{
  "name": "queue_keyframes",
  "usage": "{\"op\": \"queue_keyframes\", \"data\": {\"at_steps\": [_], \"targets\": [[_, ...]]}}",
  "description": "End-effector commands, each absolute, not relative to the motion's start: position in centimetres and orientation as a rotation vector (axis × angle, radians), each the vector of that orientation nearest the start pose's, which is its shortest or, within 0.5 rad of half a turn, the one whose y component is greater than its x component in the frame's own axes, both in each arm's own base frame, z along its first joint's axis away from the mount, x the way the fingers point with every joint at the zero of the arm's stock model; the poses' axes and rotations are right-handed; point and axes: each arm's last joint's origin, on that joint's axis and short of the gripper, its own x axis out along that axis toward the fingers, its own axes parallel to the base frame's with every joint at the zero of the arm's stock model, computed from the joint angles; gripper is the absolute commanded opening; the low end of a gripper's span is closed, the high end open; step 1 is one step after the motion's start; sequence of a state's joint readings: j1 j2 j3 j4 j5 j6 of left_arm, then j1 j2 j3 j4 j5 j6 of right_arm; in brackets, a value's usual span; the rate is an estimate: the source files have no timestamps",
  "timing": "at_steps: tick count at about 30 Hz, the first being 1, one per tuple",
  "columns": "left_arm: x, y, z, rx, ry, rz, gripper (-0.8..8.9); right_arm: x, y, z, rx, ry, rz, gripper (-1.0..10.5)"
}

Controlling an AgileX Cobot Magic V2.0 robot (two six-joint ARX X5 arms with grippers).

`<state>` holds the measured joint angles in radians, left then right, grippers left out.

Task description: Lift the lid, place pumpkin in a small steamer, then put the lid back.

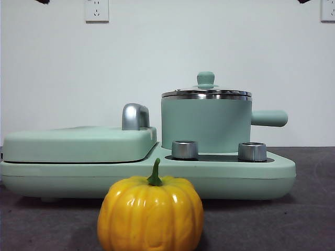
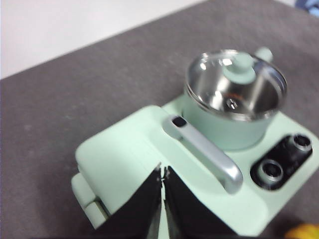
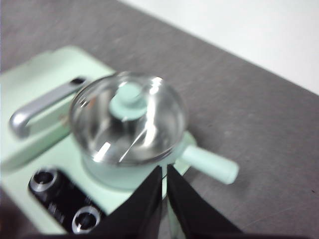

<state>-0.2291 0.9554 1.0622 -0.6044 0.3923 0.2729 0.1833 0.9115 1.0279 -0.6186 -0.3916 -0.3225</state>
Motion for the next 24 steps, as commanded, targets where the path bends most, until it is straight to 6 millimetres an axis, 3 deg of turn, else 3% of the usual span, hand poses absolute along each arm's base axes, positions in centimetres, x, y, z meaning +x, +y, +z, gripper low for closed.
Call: {"op": "queue_keyframes", "data": {"at_steps": [1, 5, 8, 19, 24], "targets": [[18.1, -5.8, 36.6, 0.276, 0.379, -0.710, 0.37, 17.0, 5.0, 35.6, -0.408, 0.388, 0.709, 0.2], [18.0, -6.1, 36.6, 0.279, 0.376, -0.728, 2.34, 16.7, 5.5, 35.4, -0.446, 0.397, 0.752, 1.7], [18.0, -6.3, 36.6, 0.280, 0.375, -0.734, 2.57, 16.6, 5.6, 35.4, -0.445, 0.400, 0.747, 3.3], [18.3, -7.3, 37.5, 0.290, 0.265, -0.767, 2.50, 15.4, 5.6, 36.7, -0.311, 0.351, 0.693, 3.4], [19.4, -8.5, 37.6, 0.197, 0.234, -0.784, 2.51, 15.0, 5.4, 37.0, -0.244, 0.351, 0.683, 3.4]]}}
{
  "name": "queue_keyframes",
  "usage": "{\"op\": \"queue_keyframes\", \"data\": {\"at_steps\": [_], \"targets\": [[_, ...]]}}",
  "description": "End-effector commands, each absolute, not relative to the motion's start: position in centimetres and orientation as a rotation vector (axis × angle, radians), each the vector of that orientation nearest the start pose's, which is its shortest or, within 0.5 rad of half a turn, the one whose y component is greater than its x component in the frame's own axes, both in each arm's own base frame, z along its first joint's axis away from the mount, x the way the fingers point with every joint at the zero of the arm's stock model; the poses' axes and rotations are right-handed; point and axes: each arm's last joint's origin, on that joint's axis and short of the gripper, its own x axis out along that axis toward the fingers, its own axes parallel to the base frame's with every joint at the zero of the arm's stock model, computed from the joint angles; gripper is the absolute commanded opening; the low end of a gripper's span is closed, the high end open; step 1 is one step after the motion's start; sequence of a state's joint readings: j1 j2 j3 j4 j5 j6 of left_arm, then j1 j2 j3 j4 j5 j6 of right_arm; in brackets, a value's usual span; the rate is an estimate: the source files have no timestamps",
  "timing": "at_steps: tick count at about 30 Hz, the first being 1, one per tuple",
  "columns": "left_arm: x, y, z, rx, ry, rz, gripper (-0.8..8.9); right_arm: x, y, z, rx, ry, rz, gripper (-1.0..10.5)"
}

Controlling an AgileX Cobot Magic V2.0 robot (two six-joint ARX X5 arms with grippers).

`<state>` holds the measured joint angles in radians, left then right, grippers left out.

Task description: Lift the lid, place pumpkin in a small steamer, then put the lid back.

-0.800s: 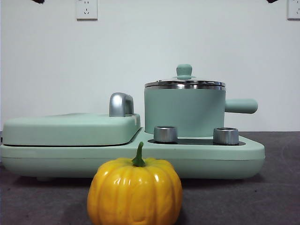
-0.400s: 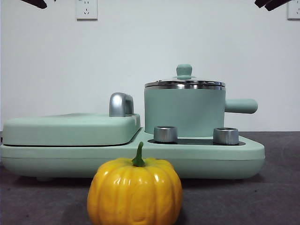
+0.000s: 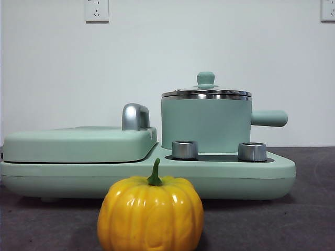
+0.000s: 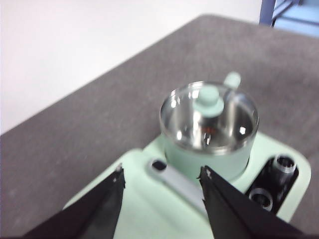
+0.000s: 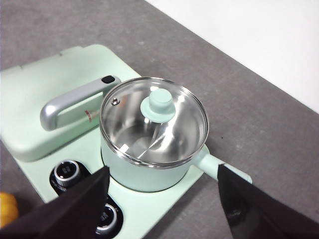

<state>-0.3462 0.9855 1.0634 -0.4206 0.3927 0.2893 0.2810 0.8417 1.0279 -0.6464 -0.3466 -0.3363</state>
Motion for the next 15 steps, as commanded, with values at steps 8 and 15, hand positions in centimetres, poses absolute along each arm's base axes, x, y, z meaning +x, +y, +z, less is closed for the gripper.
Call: {"op": "queue_keyframes", "data": {"at_steps": [8, 15], "targets": [[22.6, -12.6, 36.0, 0.140, 0.228, -0.875, 2.51, 15.0, 5.5, 37.1, -0.183, 0.357, 0.678, 3.4], [25.7, -16.7, 33.7, 0.141, 0.145, -0.942, 2.51, 15.1, 5.5, 37.1, -0.179, 0.360, 0.677, 3.4]]}}
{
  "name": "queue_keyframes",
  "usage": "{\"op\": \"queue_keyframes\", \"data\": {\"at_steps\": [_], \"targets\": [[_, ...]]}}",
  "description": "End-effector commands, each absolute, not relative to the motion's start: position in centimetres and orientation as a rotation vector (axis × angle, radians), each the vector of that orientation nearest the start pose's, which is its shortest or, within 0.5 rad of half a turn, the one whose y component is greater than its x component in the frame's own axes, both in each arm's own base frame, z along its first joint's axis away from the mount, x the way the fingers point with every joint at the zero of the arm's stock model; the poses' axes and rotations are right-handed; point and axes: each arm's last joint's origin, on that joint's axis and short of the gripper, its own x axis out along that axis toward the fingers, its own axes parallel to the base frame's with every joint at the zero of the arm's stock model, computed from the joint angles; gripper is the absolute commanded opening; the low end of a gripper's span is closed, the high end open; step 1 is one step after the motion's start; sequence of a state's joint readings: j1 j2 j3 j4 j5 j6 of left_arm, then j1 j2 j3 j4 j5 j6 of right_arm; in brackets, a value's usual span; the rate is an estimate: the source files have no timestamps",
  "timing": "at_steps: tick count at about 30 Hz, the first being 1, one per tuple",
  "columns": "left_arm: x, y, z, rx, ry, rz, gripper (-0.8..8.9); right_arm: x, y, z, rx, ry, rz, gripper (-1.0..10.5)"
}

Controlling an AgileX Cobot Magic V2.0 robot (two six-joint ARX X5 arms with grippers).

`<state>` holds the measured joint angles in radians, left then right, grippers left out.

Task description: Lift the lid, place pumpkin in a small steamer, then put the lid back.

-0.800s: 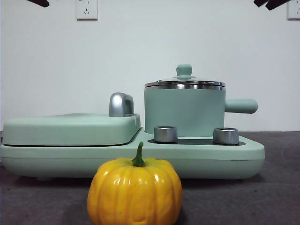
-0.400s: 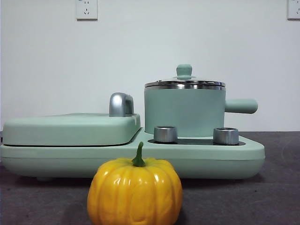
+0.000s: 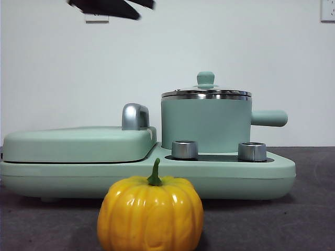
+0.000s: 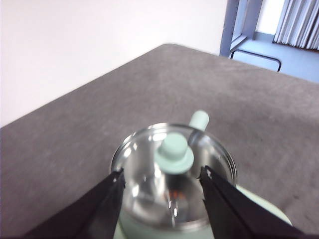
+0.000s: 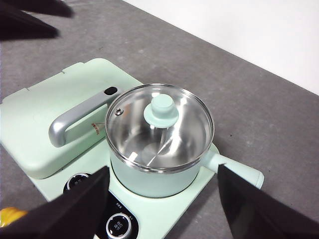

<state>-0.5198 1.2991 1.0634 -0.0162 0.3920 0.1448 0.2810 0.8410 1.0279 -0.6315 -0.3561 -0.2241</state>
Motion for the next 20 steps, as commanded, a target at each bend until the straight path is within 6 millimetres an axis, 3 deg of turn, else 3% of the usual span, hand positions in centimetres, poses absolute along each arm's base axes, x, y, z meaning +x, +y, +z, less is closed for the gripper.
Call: {"op": "queue_keyframes", "data": {"at_steps": [1, 10, 20], "targets": [[26.0, -17.2, 33.4, 0.141, 0.133, -0.950, 2.51, 15.1, 5.5, 37.1, -0.179, 0.360, 0.677, 3.4], [27.8, -21.6, 30.7, 0.141, 0.049, -0.990, 2.51, 15.1, 5.5, 37.0, -0.179, 0.361, 0.677, 3.4], [29.7, -24.4, 29.5, 0.114, 0.093, -0.984, 2.51, 15.1, 5.5, 37.0, -0.180, 0.361, 0.677, 3.4]]}}
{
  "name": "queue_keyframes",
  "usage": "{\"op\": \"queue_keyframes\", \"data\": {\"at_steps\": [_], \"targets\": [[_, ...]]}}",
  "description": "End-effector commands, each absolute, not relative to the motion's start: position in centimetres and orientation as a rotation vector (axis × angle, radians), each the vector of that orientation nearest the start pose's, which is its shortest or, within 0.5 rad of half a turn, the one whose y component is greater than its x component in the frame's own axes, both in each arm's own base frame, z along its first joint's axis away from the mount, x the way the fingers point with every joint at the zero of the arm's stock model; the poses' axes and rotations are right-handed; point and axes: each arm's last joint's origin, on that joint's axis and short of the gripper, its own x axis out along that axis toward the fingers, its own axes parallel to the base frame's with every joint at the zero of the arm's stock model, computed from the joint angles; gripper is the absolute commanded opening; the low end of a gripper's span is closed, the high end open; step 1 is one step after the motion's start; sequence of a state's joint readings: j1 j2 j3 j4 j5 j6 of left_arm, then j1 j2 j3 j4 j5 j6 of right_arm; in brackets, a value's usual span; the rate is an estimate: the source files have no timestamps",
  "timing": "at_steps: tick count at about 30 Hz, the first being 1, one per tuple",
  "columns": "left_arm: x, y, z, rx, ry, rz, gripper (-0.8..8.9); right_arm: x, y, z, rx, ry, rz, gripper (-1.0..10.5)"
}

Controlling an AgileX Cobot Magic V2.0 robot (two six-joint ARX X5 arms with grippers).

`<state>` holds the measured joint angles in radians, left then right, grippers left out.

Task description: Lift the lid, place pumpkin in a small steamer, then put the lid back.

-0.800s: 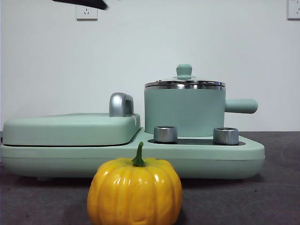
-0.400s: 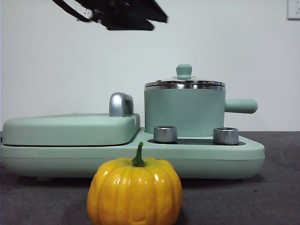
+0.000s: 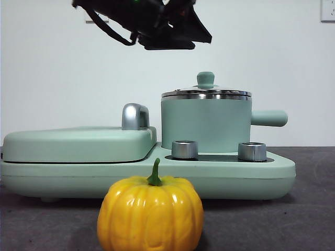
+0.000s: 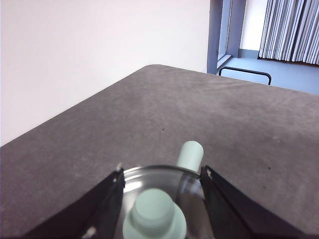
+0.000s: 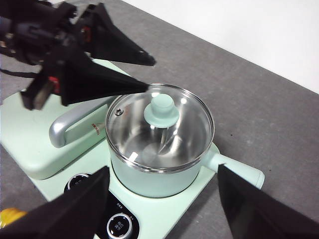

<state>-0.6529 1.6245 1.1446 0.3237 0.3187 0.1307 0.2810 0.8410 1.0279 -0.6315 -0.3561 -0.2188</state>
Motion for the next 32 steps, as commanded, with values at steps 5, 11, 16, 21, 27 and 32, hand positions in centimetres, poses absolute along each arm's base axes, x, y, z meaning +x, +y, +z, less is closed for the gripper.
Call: {"op": "queue_keyframes", "data": {"at_steps": [5, 11, 16, 21, 27, 32], "targets": [[31.3, -25.6, 28.9, 0.100, 0.112, -0.979, 2.51, 15.1, 5.5, 37.0, -0.183, 0.360, 0.677, 3.4], [32.0, -26.3, 27.3, 0.095, 0.170, -0.982, 2.51, 15.1, 5.5, 37.1, -0.184, 0.359, 0.677, 3.4], [32.0, -26.3, 26.5, 0.107, 0.223, -0.979, 2.50, 15.1, 5.5, 37.1, -0.184, 0.359, 0.677, 3.4], [32.0, -26.3, 26.1, 0.115, 0.262, -0.975, 2.50, 15.1, 5.5, 37.1, -0.185, 0.359, 0.677, 3.4], [32.0, -26.2, 25.9, 0.149, 0.263, -0.957, 2.50, 15.1, 5.5, 37.1, -0.185, 0.358, 0.677, 3.4], [32.0, -26.2, 25.9, 0.148, 0.263, -0.957, 2.01, 15.1, 5.5, 37.1, -0.185, 0.358, 0.677, 3.4]]}}
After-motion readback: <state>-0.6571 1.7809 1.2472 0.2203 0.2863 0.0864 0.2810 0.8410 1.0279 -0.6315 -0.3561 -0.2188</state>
